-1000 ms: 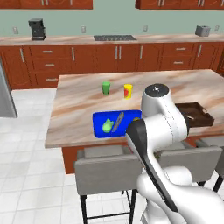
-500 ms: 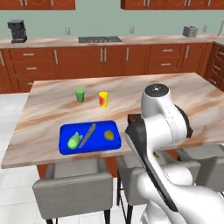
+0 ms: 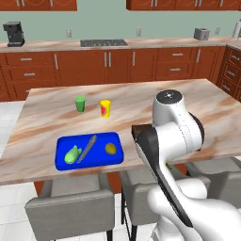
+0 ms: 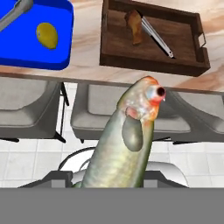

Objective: Gather the lemon and corn from the fridge and place them on a tray on the dining counter. Then gather the chicken drumstick and fish from the fridge and place them on the other tray.

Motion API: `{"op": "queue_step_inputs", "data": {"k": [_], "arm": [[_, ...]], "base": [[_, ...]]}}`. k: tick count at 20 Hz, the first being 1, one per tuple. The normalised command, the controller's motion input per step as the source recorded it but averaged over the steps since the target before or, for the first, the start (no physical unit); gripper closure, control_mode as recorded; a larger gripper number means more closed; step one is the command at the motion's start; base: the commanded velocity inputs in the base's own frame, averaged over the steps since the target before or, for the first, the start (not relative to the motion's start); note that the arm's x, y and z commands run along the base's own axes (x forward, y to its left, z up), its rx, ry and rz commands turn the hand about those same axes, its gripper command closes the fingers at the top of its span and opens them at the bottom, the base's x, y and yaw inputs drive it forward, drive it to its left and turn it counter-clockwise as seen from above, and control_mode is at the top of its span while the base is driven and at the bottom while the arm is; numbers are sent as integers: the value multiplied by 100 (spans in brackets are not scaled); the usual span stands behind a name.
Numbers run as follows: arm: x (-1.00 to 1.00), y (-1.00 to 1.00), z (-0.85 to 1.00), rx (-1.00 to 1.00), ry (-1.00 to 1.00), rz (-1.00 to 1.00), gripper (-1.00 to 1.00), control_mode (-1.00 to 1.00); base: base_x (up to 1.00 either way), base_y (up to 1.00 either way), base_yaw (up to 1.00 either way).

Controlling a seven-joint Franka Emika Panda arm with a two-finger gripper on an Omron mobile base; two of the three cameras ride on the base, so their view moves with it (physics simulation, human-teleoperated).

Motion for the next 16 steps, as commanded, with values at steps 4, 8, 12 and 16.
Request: {"op": "queue_step_inputs", "data": {"k": [4, 8, 12, 16], "arm": [[24, -12, 0, 2, 2, 0, 100, -100], [100, -57, 0, 10, 8, -2, 100, -100], [99, -69, -2, 13, 9, 0, 100, -100], [93, -66, -15, 10, 10, 0, 100, -100]], "base": [[65, -30, -1], [0, 0, 0], [0, 0, 0], [0, 0, 0]]}}
